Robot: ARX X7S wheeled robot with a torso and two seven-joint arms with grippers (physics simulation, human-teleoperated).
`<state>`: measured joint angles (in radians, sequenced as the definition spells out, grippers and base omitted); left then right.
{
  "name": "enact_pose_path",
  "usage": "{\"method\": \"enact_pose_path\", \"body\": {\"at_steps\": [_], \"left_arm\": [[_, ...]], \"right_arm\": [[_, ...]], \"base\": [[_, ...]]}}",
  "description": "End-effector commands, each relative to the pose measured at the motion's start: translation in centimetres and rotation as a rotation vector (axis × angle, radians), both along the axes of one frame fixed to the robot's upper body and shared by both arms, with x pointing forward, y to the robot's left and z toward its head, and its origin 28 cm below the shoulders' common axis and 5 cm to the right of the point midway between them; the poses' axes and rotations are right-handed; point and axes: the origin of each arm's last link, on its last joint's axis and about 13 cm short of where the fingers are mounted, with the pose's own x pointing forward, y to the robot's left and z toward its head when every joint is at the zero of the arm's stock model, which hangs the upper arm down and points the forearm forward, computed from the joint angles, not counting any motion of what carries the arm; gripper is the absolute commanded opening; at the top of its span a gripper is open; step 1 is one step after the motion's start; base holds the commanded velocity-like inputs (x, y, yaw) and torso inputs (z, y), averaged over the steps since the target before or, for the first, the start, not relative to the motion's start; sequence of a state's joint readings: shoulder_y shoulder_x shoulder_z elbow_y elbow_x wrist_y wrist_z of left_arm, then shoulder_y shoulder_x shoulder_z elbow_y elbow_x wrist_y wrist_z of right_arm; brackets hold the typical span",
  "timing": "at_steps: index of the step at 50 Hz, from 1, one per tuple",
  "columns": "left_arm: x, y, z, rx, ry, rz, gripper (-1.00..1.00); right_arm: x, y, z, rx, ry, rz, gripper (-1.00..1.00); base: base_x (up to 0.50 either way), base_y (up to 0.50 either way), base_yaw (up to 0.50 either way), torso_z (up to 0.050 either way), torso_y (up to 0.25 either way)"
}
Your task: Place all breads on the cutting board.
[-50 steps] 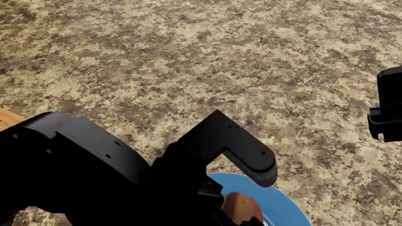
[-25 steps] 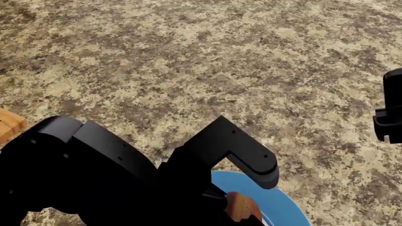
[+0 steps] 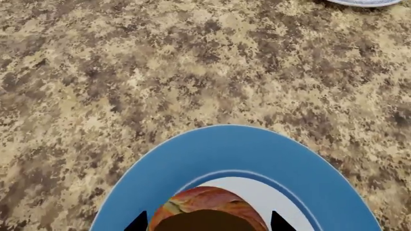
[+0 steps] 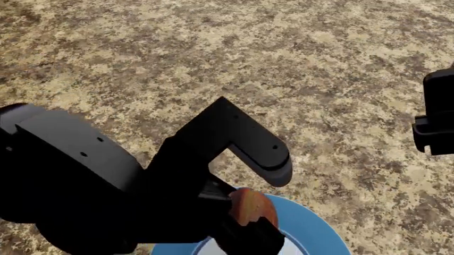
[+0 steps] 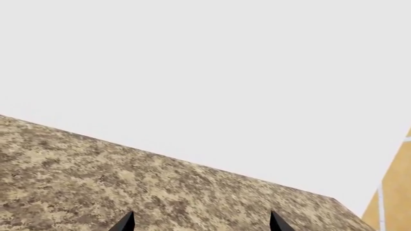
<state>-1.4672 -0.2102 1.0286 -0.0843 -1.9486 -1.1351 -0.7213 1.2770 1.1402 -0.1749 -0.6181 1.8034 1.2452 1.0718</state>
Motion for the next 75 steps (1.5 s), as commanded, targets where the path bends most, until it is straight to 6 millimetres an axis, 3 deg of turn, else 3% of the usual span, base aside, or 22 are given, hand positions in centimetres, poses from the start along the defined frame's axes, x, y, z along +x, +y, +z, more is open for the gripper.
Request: {"method": "enact_pose_path", "body": {"at_steps": [1, 14, 23, 57, 75], "left_arm": [[-1.0, 2.0, 3.1, -0.046, -0.074, 0.025, -1.0], [-2.4, 5.8, 6.5, -0.068, -0.161, 0.134, -1.0], [-1.8, 8.4, 8.0, -0.081, -0.214, 0.254, -1.0], [2.4, 16.3, 9.9, -0.05, -0.399, 0.677, -1.0], [3.7, 18.9, 10.5, -0.037, -0.42, 0.801, -1.0]], "right_arm": [[0.9, 0.2, 0.7, 0.009, -0.029, -0.002, 1.0], [0.1, 0.1, 1.5, 0.002, -0.042, 0.016, 1.0], [0.7, 0.3, 1.3, 0.006, -0.038, 0.03, 1.0], [1.2, 0.6, 0.9, 0.01, -0.026, 0.046, 1.0], [1.8, 0.9, 0.9, 0.009, -0.024, 0.053, 1.0]], "base": [[0.0, 0.0, 0.0, 0.0, 0.0], [0.0, 0.0, 0.0, 0.0, 0.001], [0.0, 0.0, 0.0, 0.0, 0.0], [0.0, 0.0, 0.0, 0.0, 0.0], [0.0, 0.0, 0.0, 0.0, 0.001]]}}
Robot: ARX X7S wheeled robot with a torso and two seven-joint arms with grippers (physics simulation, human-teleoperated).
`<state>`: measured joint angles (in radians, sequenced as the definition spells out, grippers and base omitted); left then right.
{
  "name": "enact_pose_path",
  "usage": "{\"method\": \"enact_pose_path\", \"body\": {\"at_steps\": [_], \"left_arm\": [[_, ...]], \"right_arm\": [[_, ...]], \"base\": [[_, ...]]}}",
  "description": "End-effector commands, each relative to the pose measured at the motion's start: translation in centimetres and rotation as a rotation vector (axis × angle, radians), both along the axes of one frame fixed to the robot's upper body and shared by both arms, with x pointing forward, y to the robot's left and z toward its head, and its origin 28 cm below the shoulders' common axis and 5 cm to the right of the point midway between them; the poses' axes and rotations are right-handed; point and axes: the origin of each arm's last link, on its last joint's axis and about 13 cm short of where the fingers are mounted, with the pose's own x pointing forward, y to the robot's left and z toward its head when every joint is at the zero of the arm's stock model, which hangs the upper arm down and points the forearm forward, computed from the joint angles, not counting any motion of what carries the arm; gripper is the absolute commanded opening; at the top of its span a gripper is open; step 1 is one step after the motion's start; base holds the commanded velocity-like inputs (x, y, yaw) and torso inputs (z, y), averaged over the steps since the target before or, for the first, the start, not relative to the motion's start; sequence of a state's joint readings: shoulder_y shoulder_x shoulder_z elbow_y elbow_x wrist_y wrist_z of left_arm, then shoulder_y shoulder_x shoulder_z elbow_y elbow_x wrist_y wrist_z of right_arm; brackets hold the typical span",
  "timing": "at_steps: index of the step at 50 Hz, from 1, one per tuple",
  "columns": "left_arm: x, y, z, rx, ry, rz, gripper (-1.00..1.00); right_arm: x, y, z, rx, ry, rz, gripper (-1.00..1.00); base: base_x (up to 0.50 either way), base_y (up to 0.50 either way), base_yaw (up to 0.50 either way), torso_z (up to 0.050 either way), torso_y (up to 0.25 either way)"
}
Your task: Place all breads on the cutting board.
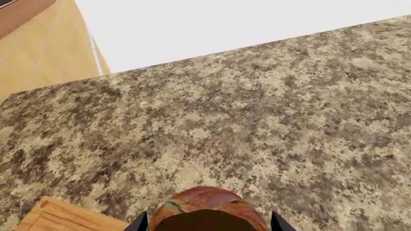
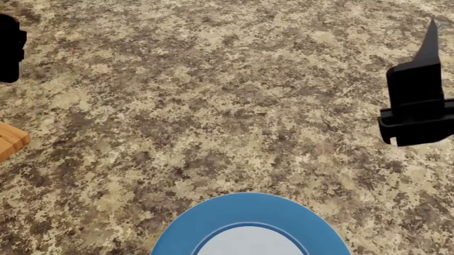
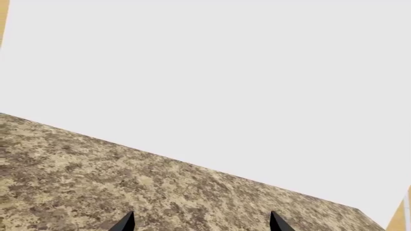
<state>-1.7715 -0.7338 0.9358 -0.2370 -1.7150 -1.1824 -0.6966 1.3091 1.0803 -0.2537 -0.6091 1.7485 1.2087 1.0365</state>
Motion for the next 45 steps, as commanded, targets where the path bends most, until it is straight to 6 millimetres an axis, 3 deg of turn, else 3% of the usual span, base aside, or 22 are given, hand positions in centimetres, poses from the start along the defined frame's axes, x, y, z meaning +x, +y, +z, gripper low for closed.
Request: {"method": "enact_pose_path", "body": {"at_steps": [1, 21, 31, 45], "left_arm": [[0.8, 1.5, 1.1, -0.024, -0.044, 0.057, -1.0], [2.8, 4.2, -2.1, -0.015, 0.05, 0.181, -1.0], [3.1, 5.5, -2.4, -0.02, 0.065, 0.248, -1.0], [4.8, 5.5, -3.0, -0.052, 0.077, 0.262, -1.0]], "right_arm": [[0.5, -0.2, 1.1, 0.001, -0.026, -0.01, 1.0], [0.3, -0.2, 0.8, 0.001, -0.022, -0.006, 1.0], [0.7, 0.1, 0.5, 0.001, -0.018, -0.006, 1.0], [0.2, -0.1, 0.7, 0.001, -0.02, -0.006, 1.0]], "base": [[0.0, 0.0, 0.0, 0.0, 0.0], [0.0, 0.0, 0.0, 0.0, 0.001], [0.0, 0.0, 0.0, 0.0, 0.0], [0.0, 0.0, 0.0, 0.0, 0.001]]}}
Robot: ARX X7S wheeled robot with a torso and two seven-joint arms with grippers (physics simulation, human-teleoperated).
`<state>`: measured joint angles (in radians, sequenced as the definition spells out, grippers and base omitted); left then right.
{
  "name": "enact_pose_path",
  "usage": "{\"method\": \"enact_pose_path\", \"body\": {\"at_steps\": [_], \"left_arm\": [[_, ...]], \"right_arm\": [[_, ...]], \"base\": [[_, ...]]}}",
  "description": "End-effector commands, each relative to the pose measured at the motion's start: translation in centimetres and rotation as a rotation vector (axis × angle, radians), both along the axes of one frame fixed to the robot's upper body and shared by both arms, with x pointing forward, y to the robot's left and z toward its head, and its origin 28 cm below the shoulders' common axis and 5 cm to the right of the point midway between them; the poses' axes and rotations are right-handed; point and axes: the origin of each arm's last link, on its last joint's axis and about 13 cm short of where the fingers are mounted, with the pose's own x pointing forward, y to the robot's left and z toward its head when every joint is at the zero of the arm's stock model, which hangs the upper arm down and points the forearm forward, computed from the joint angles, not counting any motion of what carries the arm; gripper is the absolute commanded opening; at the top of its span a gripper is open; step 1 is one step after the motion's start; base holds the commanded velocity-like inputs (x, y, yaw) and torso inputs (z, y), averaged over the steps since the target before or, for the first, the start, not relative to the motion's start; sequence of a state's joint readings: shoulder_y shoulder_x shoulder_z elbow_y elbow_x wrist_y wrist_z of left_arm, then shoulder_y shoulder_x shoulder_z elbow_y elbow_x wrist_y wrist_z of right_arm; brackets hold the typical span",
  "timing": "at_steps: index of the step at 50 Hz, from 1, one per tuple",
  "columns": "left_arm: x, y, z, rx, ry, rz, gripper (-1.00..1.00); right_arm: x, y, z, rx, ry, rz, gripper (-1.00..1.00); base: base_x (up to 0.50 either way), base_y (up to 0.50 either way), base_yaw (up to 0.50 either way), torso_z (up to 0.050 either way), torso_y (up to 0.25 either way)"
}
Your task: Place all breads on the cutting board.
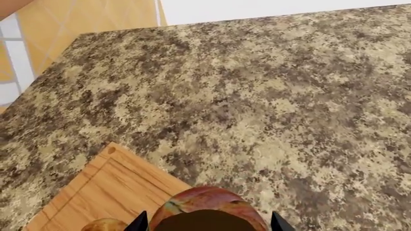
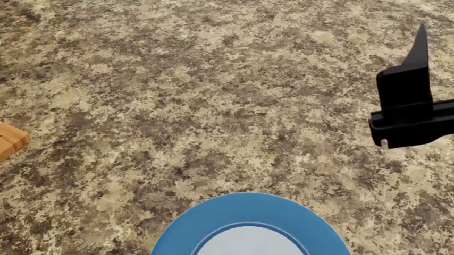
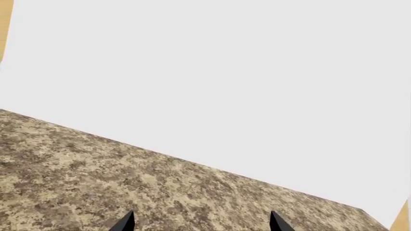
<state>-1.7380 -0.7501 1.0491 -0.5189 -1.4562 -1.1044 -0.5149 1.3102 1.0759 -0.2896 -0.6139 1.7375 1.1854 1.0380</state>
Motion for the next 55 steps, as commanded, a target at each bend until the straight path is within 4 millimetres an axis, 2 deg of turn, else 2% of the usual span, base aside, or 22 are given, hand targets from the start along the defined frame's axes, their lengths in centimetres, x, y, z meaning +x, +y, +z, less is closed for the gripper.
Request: {"method": "enact_pose_path", "body": {"at_steps": [1, 8, 20, 27, 33, 34, 44, 49, 55], "left_arm": [[1.3, 0.0, 0.2, -0.044, -0.023, 0.007, -1.0], [2.2, 0.2, -0.6, -0.06, -0.021, 0.031, -1.0], [4.2, 0.8, -3.5, -0.088, 0.021, 0.068, -1.0], [4.4, 0.9, -4.8, -0.09, 0.045, 0.072, -1.0], [3.9, 1.0, -4.9, -0.086, 0.059, 0.075, -1.0], [3.8, 1.1, -4.9, -0.09, 0.063, 0.078, 1.0], [2.6, 1.4, -3.7, -0.083, 0.038, 0.089, 1.0], [1.9, 1.3, -2.0, -0.095, -0.019, 0.078, 1.0], [-0.2, 0.4, 0.5, -0.072, -0.093, 0.025, 1.0]], "right_arm": [[-0.1, -0.5, 1.0, 0.002, -0.028, -0.015, 1.0], [-0.1, -0.5, 1.0, 0.003, -0.027, -0.019, 1.0], [-0.1, -0.4, 1.3, -0.004, -0.028, -0.015, 1.0], [0.0, -0.4, 1.4, -0.007, -0.029, -0.013, 1.0], [-0.1, -0.3, 1.3, -0.007, -0.03, -0.015, 1.0], [-0.2, -0.4, 1.3, -0.007, -0.03, -0.016, 1.0], [-0.2, -0.4, 1.3, -0.003, -0.033, -0.015, 1.0], [-0.3, -0.4, 1.3, -0.005, -0.031, -0.016, 1.0], [-0.2, -0.2, 1.2, -0.005, -0.031, -0.011, 1.0]], "base": [[0.0, 0.0, 0.0, 0.0, 0.0], [0.0, 0.0, 0.0, 0.0, 0.001], [0.0, 0.0, 0.0, 0.0, 0.0], [0.0, 0.0, 0.0, 0.0, 0.001], [0.0, 0.0, 0.0, 0.0, 0.0], [0.0, 0.0, 0.0, 0.0, 0.0], [0.0, 0.0, 0.0, 0.0, 0.0], [0.0, 0.0, 0.0, 0.0, 0.0], [0.0, 0.0, 0.0, 0.0, 0.0]]}}
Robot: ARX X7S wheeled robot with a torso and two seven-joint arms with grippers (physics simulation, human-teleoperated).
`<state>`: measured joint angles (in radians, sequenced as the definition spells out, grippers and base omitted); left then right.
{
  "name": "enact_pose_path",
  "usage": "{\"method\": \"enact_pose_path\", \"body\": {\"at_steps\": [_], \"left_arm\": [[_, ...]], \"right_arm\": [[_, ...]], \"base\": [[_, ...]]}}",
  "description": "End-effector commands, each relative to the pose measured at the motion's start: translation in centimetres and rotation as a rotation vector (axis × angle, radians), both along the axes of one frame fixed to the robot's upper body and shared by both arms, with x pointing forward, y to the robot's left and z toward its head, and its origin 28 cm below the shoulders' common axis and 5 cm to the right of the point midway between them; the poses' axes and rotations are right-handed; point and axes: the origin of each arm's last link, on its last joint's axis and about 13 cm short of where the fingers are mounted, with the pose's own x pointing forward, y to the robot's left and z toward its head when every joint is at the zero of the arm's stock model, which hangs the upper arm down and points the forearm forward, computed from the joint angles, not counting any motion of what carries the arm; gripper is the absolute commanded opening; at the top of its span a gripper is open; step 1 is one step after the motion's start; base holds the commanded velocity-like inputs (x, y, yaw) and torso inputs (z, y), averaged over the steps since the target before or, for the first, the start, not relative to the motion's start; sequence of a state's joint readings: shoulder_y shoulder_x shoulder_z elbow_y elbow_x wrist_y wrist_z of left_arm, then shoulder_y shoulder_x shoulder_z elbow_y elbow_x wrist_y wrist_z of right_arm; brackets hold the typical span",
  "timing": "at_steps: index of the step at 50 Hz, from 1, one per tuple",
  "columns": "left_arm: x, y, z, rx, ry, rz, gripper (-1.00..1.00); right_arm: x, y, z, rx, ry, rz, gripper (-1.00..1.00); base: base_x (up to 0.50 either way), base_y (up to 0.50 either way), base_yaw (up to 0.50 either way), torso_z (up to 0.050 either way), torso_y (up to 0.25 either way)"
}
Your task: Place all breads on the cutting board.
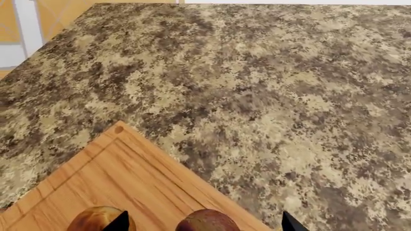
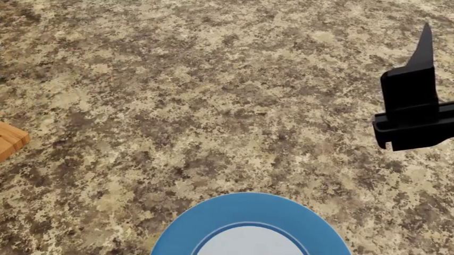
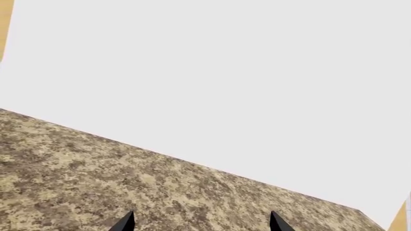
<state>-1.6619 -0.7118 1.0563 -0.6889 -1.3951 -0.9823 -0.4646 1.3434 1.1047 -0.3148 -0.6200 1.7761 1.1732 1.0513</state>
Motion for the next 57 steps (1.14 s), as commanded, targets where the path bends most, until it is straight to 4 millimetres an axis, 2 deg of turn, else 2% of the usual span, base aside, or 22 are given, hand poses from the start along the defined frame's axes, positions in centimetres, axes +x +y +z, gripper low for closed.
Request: {"method": "enact_pose_path", "body": {"at_steps": [1, 4, 8, 16, 17, 22, 24, 31, 33, 38, 41, 42, 51, 57], "left_arm": [[-2.5, -1.3, 3.7, 0.0, -0.123, -0.085, 1.0], [-4.0, -2.0, 4.6, 0.008, -0.155, -0.136, 1.0], [-5.1, -2.7, 5.0, 0.008, -0.179, -0.172, 1.0], [-8.8, -4.3, 6.2, 0.024, -0.274, -0.249, 1.0], [-9.4, -4.6, 6.1, 0.076, -0.304, -0.246, 1.0], [-11.9, -5.8, 5.4, 0.107, -0.359, -0.288, 1.0], [-13.7, -6.2, 5.1, 0.157, -0.379, -0.33, 1.0], [-16.4, -7.2, 4.6, 0.152, -0.458, -0.374, 1.0], [-16.5, -7.4, 4.1, 0.154, -0.489, -0.374, 1.0], [-19.2, -8.6, 3.1, 0.174, -0.519, -0.437, 1.0], [-19.9, -9.2, 2.8, 0.166, -0.537, -0.477, 1.0], [-20.9, -9.6, 2.7, 0.165, -0.548, -0.489, 1.0], [-22.5, -10.4, 1.8, 0.077, -0.584, -0.549, 1.0], [-23.3, -10.8, 2.1, 0.016, -0.684, -0.583, 1.0]], "right_arm": [[0.3, -0.1, 1.0, 0.002, -0.03, -0.009, 1.0], [0.2, -0.2, 1.0, 0.002, -0.031, -0.01, 1.0], [0.0, -0.3, 1.0, 0.002, -0.031, -0.009, 1.0], [0.3, -0.1, 0.9, 0.002, -0.031, -0.009, 1.0], [0.3, 0.0, 0.9, 0.003, -0.031, -0.01, 1.0], [0.1, -0.1, 1.0, 0.002, -0.03, -0.008, 1.0], [0.2, 0.0, 1.1, 0.001, -0.032, -0.009, 1.0], [-0.1, 0.3, 1.4, -0.001, -0.038, -0.003, 1.0], [-0.3, 0.4, 1.3, 0.002, -0.04, 0.002, 1.0], [-1.7, 1.1, 0.7, 0.001, -0.047, 0.035, 1.0], [-2.2, 1.7, 0.4, -0.002, -0.048, 0.059, 1.0], [-3.1, 2.0, 0.5, 0.0, -0.064, 0.078, 1.0], [-7.3, 3.2, 0.5, 0.028, -0.126, 0.15, 1.0], [-7.9, 4.4, -0.1, 0.038, -0.138, 0.194, 1.0]], "base": [[0.0, 0.0, 0.0, 0.0, 0.0], [0.0, 0.0, 0.0, 0.0, 0.0], [0.0, 0.0, 0.0, 0.0, 0.0], [0.0, 0.0, 0.0, 0.0, 0.0], [0.0, 0.0, 0.0, 0.0, 0.0], [0.0, 0.0, 0.0, 0.0, 0.0], [0.0, 0.0, 0.0, 0.0, 0.0], [0.0, 0.0, 0.0, 0.0, 0.0], [0.0, 0.0, 0.0, 0.0, 0.0], [0.0, 0.0, 0.0, 0.0, 0.0], [0.0, 0.0, 0.0, 0.0, 0.0], [0.0, 0.0, 0.0, 0.0, 0.0], [0.0, 0.0, 0.0, 0.0, 0.0], [0.0, 0.0, 0.0, 0.0, 0.0]]}}
